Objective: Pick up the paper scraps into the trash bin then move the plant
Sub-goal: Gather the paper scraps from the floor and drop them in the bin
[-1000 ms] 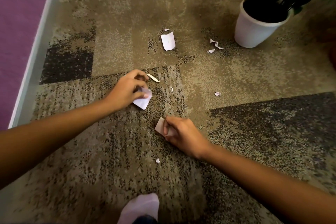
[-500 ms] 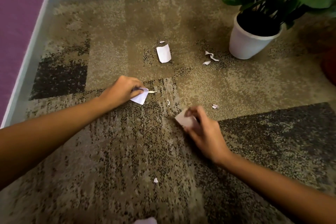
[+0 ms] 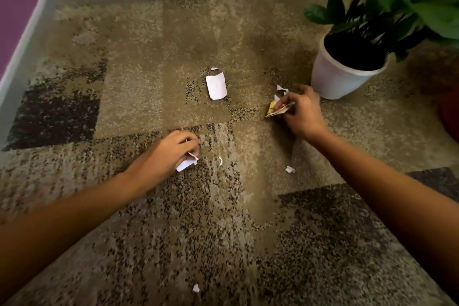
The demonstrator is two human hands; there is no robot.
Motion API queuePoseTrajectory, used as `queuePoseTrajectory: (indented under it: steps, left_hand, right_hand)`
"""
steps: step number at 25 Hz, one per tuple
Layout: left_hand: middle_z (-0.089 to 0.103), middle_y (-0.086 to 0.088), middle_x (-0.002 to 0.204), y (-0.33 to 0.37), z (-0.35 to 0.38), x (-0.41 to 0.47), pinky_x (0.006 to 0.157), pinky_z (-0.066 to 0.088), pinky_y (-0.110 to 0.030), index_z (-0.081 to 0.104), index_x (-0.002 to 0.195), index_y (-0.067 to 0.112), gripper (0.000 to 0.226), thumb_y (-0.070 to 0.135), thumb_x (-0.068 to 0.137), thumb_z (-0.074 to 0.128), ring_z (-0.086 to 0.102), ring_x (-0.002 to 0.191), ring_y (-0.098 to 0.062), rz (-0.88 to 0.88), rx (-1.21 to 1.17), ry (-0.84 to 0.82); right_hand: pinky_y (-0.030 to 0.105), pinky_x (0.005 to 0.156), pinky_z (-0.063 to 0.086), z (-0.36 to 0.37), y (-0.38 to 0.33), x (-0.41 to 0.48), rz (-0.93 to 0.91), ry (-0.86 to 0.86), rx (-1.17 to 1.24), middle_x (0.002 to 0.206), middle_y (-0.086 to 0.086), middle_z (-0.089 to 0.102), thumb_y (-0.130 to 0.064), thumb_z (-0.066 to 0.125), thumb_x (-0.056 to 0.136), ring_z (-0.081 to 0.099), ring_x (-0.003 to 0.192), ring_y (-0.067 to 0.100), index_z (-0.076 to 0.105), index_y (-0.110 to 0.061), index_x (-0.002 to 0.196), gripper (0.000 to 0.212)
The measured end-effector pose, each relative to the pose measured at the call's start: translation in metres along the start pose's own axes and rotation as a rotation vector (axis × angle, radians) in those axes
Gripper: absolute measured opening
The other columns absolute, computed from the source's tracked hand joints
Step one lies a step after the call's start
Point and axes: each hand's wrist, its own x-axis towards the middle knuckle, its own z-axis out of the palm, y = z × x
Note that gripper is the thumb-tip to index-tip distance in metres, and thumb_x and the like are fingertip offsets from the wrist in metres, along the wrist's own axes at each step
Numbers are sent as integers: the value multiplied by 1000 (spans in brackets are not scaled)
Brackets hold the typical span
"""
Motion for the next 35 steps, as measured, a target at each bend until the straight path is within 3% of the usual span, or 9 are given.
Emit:
queuePoseTrajectory:
  steps: [2,4,7,10,16,21,24,28,35]
  left_hand:
    - [47,14,101,-2,7,1,77,34,-12,49,94,32,42,9,72,77,36,90,1,-6,-9,-12]
    - [42,16,95,-3,10,3,70,29,-8,47,92,32,47,4,70,78,29,87,3,-9,-1,-22]
    - [40,18,92,-7,8,4,70,30,-12,47,92,31,45,-1,73,73,30,86,1,14,38,-26]
    - [42,16,91,-5,3,5,69,31,-13,49,93,29,43,-3,73,71,33,84,-1,39,60,-24]
    - [58,0,86,17,-16,13,63,50,-28,60,92,15,37,-11,70,74,50,78,-15,54,89,29]
    - [60,-8,74,47,-45,29,60,30,-24,64,84,4,15,-1,75,74,61,66,-27,82,51,54]
    - [62,-5,72,69,-61,38,59,27,-21,65,83,7,12,11,78,75,61,65,-24,61,27,107]
    - [67,-8,71,110,-90,57,54,30,-11,68,80,3,22,2,64,83,62,61,-22,84,54,106]
    - [56,10,64,210,-167,143,54,32,-6,70,81,11,20,13,66,84,45,57,-5,284,121,21]
  right_hand:
    - [35,117,21,3,4,19,-5,-142,-10,152,21,28,-10,67,84,19,145,31,70,-13,102,18]
    - [36,117,22,9,2,26,-60,-204,-10,151,19,33,-8,67,84,24,144,29,69,-11,102,19]
    - [25,97,38,15,-6,18,-185,-22,84,121,15,66,2,64,80,58,118,26,73,-6,94,19]
    - [32,85,47,19,-12,0,-301,67,-61,100,12,72,4,57,78,65,97,28,73,-9,97,28]
    - [39,77,50,14,-25,-29,-319,-48,-390,106,13,64,-10,47,92,62,97,30,66,-6,108,25]
    - [40,80,47,-14,-18,-69,-413,-126,-447,111,11,61,-14,44,94,58,104,29,63,-8,108,24]
    - [38,74,44,-38,-12,-93,-561,-110,-522,109,12,60,-13,43,96,56,102,29,63,-5,105,23]
    - [35,79,49,-88,1,-120,-729,-176,-719,121,6,54,-13,33,100,51,111,24,55,-9,121,31]
    - [38,75,47,-223,4,-119,-714,-107,-1021,121,7,52,-16,32,99,52,110,26,54,-10,119,31]
